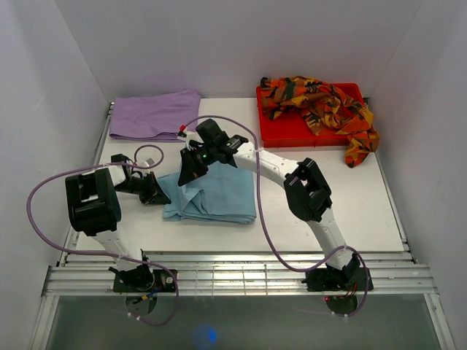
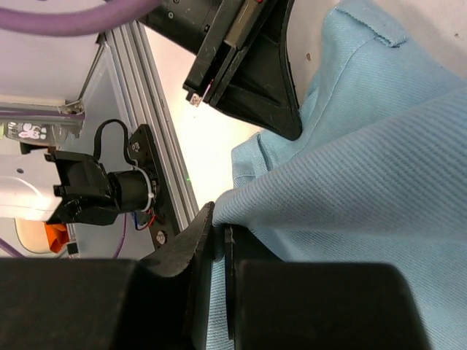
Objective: Fold and stack the trousers
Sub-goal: Fold the trousers
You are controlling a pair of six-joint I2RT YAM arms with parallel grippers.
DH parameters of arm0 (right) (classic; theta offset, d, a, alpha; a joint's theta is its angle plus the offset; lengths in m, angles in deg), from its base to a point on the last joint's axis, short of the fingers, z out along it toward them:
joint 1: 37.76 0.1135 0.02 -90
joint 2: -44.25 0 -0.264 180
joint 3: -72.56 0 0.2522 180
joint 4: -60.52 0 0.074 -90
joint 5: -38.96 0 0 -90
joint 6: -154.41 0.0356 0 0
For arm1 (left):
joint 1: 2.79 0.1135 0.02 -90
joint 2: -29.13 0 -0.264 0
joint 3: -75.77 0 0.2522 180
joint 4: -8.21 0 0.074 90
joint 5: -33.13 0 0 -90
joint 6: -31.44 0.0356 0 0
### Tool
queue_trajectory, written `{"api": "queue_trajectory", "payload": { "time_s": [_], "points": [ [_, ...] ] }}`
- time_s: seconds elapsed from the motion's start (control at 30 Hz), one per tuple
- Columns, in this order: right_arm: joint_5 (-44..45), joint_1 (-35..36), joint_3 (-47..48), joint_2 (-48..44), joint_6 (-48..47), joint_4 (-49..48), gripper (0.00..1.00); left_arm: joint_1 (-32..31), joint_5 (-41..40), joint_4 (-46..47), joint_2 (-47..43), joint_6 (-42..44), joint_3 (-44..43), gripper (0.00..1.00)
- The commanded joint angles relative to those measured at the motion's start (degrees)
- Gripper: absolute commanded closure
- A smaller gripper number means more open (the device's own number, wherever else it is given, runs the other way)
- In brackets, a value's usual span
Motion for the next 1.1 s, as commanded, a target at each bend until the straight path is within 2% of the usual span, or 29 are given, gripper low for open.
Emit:
{"api": "queue_trajectory", "payload": {
  "time_s": [0.0, 0.5, 1.07],
  "points": [
    [-0.74, 1.16, 5.03, 0.91, 2.50, -6.28, 0.92, -0.42, -3.64, -0.24, -2.04, 0.81, 0.65, 1.00],
    [0.31, 2.21, 5.82, 5.39, 2.33, -6.28, 0.92, -0.33, -6.10, -1.73, -3.19, 0.98, -0.14, 1.00],
    [-0.40, 3.27, 7.15, 5.83, 7.87, -9.71, 0.92, -0.50, -7.33, -1.91, -2.48, 1.68, 0.39, 1.00]
  ]
}}
